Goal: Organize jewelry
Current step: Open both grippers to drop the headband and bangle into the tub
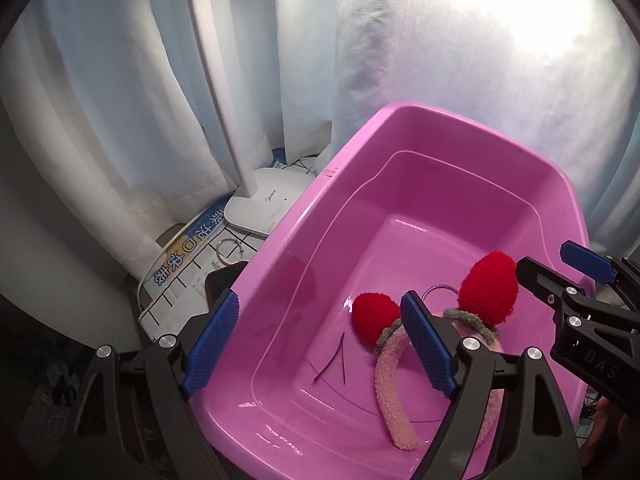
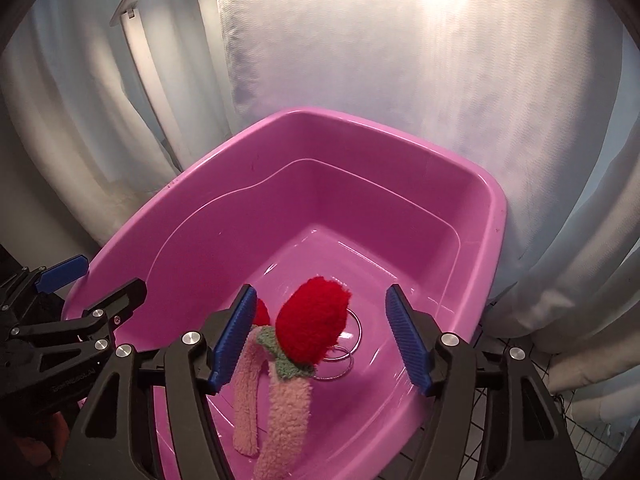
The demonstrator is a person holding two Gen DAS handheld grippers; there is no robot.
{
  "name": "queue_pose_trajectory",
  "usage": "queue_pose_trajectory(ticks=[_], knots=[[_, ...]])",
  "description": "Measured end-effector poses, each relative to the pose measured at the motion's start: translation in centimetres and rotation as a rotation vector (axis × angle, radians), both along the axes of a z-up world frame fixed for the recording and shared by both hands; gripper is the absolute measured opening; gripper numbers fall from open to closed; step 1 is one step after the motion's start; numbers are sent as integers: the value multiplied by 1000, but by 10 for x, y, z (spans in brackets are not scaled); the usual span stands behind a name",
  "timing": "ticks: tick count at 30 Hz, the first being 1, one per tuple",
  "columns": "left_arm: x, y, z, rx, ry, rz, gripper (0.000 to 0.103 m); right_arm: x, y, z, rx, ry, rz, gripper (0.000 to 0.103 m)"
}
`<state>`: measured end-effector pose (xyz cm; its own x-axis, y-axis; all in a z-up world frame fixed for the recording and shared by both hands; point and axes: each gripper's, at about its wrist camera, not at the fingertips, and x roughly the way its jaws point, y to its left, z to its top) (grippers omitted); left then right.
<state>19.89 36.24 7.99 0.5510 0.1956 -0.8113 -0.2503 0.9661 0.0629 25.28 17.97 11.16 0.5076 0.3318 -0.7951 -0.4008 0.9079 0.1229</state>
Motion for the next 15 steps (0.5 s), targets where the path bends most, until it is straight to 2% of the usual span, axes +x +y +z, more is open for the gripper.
queue_pose_trajectory(ticks=[10, 15], knots=[[-6, -8, 10, 5, -17, 0, 84, -12, -16, 17, 40, -35, -24, 64], [-16, -16, 26, -5, -51, -8, 84, -28, -32, 36, 94, -81, -43, 64]])
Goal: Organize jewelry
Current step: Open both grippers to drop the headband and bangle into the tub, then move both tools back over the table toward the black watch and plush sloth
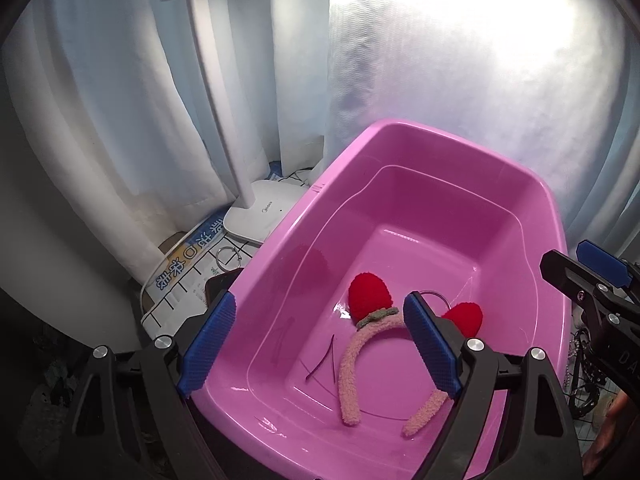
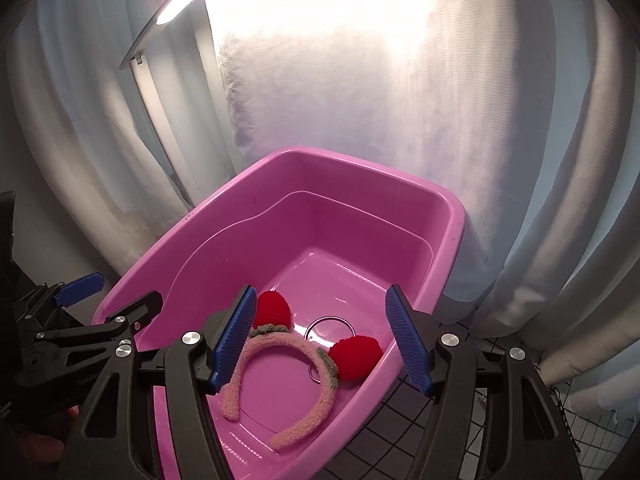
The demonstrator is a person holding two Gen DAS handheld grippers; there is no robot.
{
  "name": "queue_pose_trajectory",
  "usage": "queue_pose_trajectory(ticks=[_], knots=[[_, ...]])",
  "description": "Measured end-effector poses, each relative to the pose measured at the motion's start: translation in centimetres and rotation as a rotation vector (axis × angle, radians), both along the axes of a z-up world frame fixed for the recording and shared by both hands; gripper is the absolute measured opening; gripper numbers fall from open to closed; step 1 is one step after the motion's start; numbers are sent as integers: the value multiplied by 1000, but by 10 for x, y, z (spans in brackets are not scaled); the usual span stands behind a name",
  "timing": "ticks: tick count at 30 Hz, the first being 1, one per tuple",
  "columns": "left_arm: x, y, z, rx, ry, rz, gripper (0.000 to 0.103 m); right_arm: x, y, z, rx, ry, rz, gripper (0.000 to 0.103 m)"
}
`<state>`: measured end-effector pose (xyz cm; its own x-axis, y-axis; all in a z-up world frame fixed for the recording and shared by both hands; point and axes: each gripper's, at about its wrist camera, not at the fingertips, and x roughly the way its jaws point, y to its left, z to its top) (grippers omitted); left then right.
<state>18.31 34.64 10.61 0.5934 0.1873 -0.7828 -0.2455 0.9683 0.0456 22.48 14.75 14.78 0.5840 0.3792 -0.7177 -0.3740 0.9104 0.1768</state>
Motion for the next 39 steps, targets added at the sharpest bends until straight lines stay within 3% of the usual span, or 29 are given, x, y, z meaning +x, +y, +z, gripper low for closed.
queue_pose_trajectory(ticks=[7, 12, 17, 23, 27, 32, 39], knots=[[-22, -31, 43, -14, -132, -71, 91, -59, -56, 25, 65, -95, -92, 65], [-28, -72, 61, -69, -193, -182, 93, -108, -121, 16, 59, -89, -232, 65], [-31, -132, 62, -136, -194, -336, 94, -159, -194, -1, 22, -65, -432, 65], [-44, -204, 42, -192, -141, -482, 95, -219, -267, -24, -5, -18, -651, 65], [-55, -244, 20, -200, -89, -546, 95, -244, -300, -42, 10, 29, -731, 65], [-62, -278, -17, -211, -16, -561, 95, -250, -323, -68, 16, 79, -731, 65], [-65, -321, -74, -162, 80, -513, 95, -231, -355, -106, 33, 147, -652, 65]])
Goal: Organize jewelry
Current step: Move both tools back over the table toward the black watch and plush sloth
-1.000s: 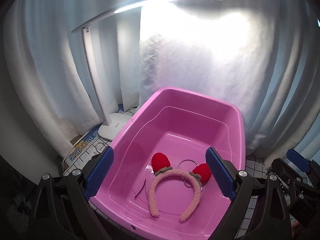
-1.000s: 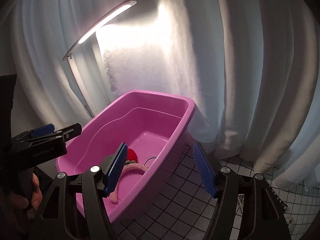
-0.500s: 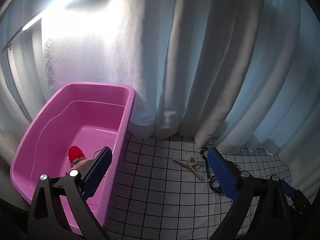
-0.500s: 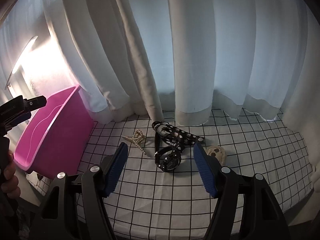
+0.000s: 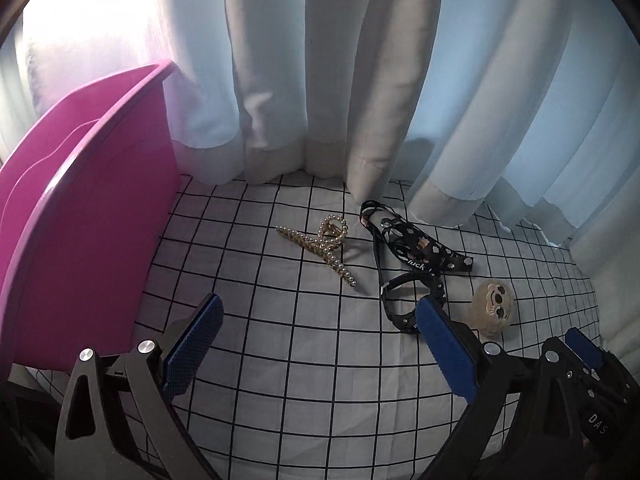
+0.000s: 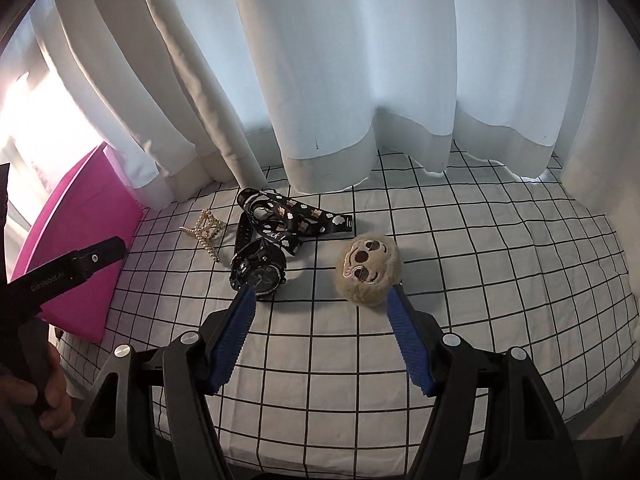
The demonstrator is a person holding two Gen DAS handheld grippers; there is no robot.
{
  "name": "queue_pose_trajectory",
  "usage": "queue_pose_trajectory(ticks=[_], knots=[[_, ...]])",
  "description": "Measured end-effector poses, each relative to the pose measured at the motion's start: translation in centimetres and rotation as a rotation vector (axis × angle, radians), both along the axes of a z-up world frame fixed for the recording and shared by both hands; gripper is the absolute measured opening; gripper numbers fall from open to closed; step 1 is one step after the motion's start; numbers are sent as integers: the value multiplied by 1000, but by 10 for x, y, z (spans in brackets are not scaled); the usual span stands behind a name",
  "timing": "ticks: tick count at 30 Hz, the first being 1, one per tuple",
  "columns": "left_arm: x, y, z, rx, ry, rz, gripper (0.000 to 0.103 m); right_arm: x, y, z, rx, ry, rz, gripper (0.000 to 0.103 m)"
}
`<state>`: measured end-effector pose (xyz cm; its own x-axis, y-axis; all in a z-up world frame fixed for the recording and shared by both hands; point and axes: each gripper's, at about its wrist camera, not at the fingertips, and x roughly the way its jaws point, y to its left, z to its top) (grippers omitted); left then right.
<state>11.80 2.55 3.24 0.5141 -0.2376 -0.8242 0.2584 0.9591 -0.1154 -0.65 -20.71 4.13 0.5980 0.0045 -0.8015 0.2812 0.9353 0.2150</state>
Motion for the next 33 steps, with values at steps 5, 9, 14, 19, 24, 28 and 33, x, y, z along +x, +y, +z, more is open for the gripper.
queue_pose_trajectory(ticks=[5, 9, 14, 19, 24, 28, 33], knots=[[-4, -32, -31, 24, 22, 15, 95, 16, -20, -27, -3, 36, 49, 65], [-4, -54, -50, 49, 33, -22, 95, 24, -30, -50, 20, 73, 67, 65], [-1, -68, -67, 72, 40, -80, 95, 29, -37, -63, 14, 95, 50, 65], [5, -75, -79, 35, 62, -111, 95, 35, -40, -74, 3, 120, 43, 65], [10, -83, -87, 29, 78, -130, 95, 39, -43, -83, 27, 131, 30, 65], [11, -86, -87, 38, 70, -142, 95, 45, -43, -85, 28, 126, 28, 65], [11, -88, -90, 50, 65, -150, 95, 55, -43, -89, 20, 135, 14, 65]])
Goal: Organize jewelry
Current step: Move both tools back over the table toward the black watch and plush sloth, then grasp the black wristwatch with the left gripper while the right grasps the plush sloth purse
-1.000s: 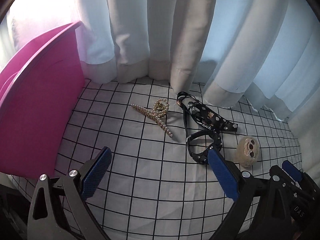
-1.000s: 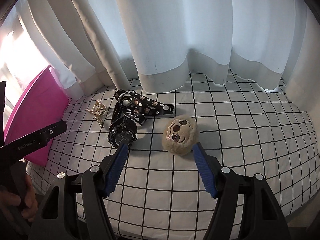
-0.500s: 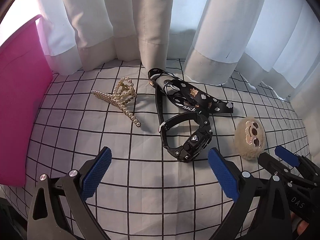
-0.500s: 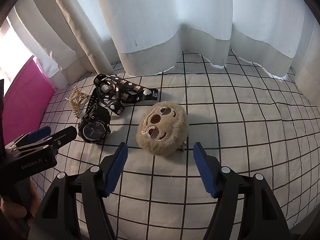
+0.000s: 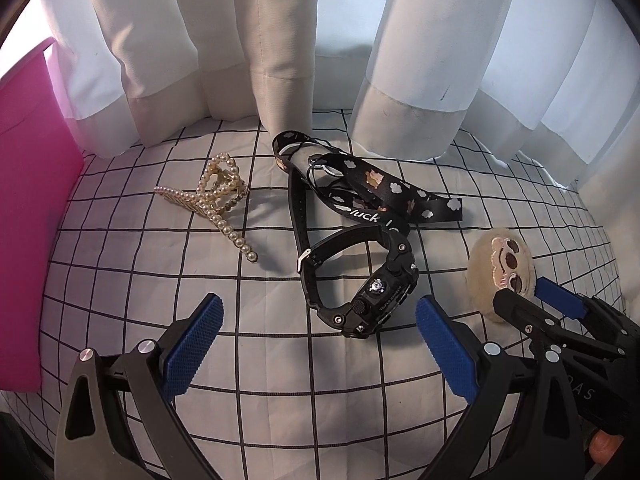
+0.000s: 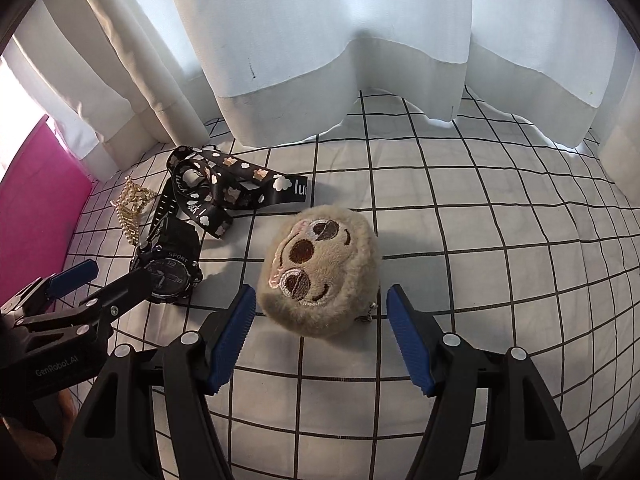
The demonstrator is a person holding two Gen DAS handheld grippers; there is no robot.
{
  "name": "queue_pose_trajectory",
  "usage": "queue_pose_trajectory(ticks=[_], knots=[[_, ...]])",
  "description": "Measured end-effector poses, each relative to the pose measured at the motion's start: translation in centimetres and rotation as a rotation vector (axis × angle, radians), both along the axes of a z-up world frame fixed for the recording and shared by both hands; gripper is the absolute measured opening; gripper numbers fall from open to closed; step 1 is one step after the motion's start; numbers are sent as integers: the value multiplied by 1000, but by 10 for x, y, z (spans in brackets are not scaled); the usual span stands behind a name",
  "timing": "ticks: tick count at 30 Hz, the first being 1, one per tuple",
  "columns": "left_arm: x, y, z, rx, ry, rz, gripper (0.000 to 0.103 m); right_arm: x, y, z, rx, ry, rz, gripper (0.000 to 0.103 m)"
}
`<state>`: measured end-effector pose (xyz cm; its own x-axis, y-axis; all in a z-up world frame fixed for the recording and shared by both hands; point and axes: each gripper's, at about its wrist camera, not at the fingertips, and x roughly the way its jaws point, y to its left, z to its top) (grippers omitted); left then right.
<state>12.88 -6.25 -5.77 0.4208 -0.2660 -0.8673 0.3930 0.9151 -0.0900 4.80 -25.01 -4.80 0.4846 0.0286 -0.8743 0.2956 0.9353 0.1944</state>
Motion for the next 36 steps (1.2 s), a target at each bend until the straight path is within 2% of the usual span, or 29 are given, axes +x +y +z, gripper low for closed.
queue_pose_trajectory(ticks=[11, 18, 22, 36], knots=[[5, -6, -5, 6, -2, 45, 95, 18, 0, -19, 0, 38, -9, 65], [7, -14, -13, 16, 2, 66, 95, 18, -17, -23, -19, 36, -40, 65], [6, -20, -17, 26, -3, 70, 95, 16, -27, -24, 3, 21, -39, 65], [11, -26, -30, 38, 21, 111, 95, 28, -24, -26, -51, -1, -26, 64]])
